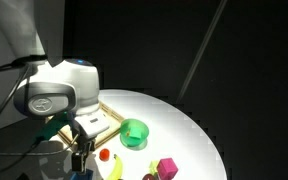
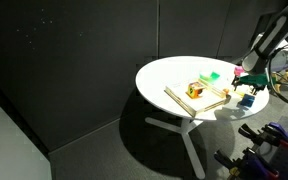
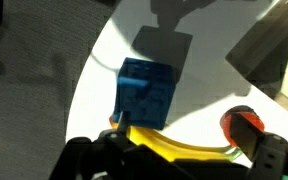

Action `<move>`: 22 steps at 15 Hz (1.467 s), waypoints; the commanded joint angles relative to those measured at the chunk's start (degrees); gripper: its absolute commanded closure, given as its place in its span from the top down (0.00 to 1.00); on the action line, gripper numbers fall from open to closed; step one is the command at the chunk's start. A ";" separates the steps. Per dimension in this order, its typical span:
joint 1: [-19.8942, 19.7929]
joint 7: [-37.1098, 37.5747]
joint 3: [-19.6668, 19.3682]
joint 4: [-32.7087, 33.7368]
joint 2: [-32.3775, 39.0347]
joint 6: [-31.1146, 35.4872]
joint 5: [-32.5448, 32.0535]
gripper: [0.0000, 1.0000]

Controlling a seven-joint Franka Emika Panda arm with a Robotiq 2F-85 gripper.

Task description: Put the blue block on the table

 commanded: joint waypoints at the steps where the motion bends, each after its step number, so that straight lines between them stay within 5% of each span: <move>1: 0.11 -4.13 0.93 -1.18 -5.66 -2.45 0.97 1.00; 22: -4.82 -34.68 13.26 -1.90 -28.17 -26.58 -2.07 1.00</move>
